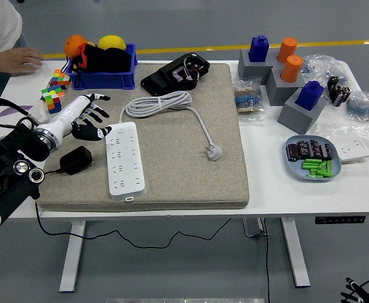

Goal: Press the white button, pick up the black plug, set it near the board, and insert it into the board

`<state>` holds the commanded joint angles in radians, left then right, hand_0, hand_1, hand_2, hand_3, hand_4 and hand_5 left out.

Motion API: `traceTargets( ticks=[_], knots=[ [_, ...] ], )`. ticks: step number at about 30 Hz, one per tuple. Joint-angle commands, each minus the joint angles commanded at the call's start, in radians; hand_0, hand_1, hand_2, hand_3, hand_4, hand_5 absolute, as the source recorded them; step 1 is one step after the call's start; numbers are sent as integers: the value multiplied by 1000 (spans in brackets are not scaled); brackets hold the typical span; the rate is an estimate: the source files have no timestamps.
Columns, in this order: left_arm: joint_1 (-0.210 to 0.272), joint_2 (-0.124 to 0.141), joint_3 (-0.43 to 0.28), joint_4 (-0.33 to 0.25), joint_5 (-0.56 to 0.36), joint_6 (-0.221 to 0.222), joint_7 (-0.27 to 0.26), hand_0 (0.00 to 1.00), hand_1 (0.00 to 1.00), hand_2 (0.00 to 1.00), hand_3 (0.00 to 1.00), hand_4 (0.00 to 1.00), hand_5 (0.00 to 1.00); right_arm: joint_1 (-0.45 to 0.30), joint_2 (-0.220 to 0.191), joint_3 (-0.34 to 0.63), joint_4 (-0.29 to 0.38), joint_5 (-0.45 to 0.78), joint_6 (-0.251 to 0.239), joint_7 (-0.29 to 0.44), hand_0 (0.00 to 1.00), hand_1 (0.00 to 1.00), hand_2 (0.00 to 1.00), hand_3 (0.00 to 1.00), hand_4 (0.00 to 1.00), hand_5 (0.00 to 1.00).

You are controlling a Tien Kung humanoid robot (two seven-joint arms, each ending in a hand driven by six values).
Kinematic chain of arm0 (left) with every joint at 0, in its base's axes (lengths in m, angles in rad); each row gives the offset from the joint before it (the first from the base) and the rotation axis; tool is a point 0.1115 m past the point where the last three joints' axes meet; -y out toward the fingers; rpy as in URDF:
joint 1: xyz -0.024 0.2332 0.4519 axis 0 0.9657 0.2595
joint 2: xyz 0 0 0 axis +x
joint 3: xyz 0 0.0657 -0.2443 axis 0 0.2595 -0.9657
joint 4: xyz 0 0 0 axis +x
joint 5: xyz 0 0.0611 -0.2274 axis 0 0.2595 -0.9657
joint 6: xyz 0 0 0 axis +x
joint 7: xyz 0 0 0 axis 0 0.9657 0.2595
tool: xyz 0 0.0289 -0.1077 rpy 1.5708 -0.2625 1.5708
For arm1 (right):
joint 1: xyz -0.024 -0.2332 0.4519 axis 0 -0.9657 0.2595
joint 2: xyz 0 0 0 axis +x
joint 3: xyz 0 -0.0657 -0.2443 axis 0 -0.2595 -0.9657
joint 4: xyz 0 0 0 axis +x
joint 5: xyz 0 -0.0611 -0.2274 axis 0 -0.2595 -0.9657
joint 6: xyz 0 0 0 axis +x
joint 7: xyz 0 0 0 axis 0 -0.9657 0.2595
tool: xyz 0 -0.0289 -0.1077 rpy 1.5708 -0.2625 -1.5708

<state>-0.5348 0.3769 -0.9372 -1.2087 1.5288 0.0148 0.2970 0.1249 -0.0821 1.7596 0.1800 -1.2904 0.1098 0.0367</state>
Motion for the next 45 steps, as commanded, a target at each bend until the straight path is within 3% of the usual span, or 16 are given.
traceTargets(
  ticks=[4,5,8,10,11,19,38,45],
  knots=[
    [-47,-8,58,26,-49,-55,92,82,152,218,859,741,2,1,-4,-3,0,3,0,0,725,609,556,665,739,498],
    [-53,-9,67,30,-56,-63,108,20,79,160,827,766,109,1,-4,-3,0,3,0,1,725,609,556,665,739,498],
    [-79,-12,104,43,-75,-86,163,20,79,160,827,766,109,1,-5,0,0,2,-1,0,725,609,556,665,739,498],
    [-86,-13,113,44,-79,-90,178,20,79,160,827,766,109,1,-5,1,0,2,-1,1,725,609,556,665,739,498],
    [-91,-14,120,43,-81,-94,195,8,73,159,780,771,178,1,-4,1,0,2,0,1,725,609,556,665,738,497],
    [-135,-22,167,60,-106,-120,268,2,70,156,752,764,183,1,-3,5,0,0,0,0,725,609,556,665,738,498],
    [-221,-64,235,180,-135,-138,300,2,67,153,732,754,193,9,-7,-4,0,9,-1,1,725,610,556,665,738,498],
    [-243,-79,234,197,-138,-136,292,2,67,152,732,753,194,11,-10,-3,0,9,0,-1,725,609,556,664,738,498]
  ],
)
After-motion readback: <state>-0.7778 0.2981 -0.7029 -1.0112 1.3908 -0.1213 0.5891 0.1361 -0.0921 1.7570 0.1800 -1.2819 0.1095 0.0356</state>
